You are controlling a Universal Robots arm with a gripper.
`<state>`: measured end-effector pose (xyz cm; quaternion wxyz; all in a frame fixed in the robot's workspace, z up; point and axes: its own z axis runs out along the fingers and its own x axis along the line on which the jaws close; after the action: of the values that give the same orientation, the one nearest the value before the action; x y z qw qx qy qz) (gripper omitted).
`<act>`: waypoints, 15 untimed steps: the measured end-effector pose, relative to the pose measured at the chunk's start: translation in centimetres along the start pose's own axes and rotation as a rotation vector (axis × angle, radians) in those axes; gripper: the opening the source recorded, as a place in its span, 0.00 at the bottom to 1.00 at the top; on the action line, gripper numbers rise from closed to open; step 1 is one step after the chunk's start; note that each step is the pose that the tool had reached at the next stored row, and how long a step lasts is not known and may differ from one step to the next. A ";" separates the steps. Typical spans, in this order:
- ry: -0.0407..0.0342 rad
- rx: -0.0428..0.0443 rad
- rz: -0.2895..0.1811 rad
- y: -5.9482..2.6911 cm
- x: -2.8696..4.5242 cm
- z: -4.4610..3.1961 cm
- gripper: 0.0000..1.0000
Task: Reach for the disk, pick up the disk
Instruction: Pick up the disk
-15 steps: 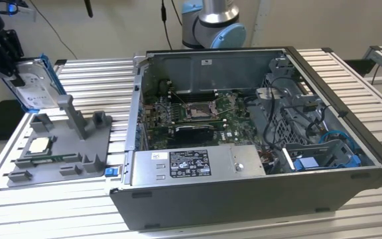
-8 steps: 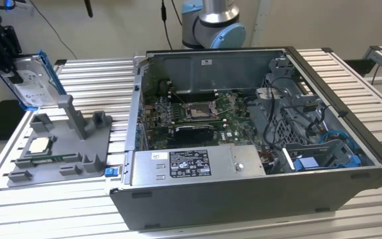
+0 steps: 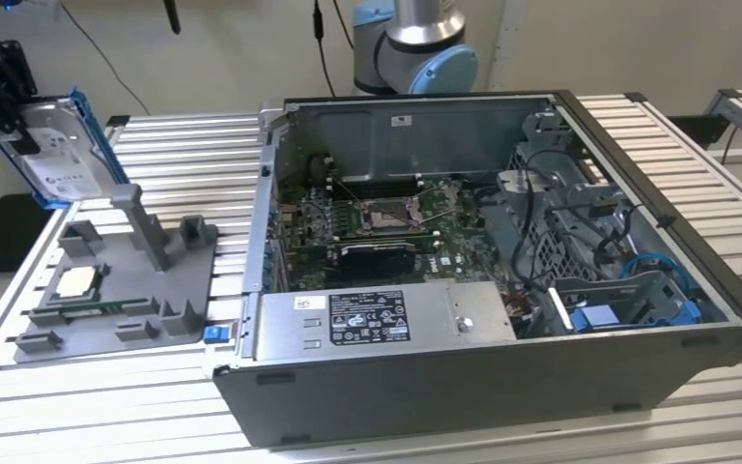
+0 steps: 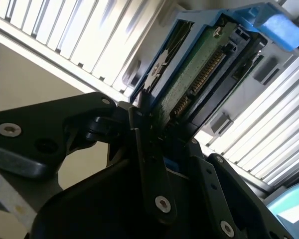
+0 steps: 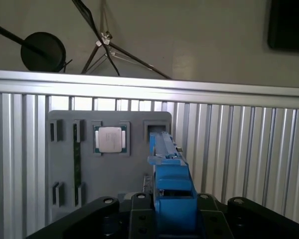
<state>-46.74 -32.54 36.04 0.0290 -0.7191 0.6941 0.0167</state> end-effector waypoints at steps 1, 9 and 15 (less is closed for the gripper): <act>0.0000 -0.0001 0.000 0.00 -0.01 -0.13 0.00; 0.0000 0.0000 0.000 -0.02 -0.06 -0.96 0.00; 0.0000 0.0000 0.000 -0.03 -0.10 -1.58 0.00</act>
<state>-46.74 -32.54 37.62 0.0290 -0.7191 0.6941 0.0167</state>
